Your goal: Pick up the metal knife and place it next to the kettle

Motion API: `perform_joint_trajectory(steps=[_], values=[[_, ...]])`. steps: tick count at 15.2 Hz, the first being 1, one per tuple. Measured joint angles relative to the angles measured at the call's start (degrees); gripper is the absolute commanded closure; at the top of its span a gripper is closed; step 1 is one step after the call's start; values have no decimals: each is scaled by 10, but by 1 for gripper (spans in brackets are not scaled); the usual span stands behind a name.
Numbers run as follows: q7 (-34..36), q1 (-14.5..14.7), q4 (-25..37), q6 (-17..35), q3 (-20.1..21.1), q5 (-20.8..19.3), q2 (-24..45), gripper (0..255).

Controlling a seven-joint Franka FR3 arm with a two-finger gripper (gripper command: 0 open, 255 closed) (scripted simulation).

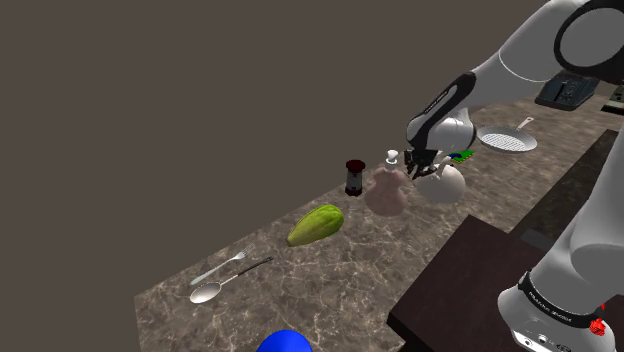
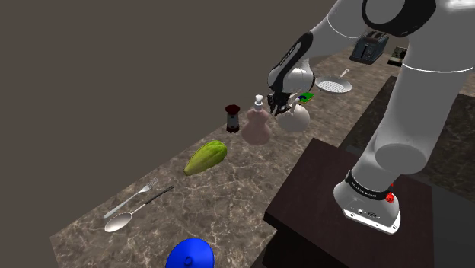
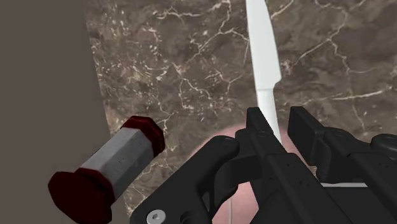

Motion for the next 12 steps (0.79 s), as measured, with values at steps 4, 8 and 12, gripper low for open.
perform_joint_trajectory(steps=[4,8,12], values=[[-45,-21,6,23,30,55,33,255],[-89,-48,15,46,67,108,66,255],[-131,-80,31,69,107,155,101,255]])
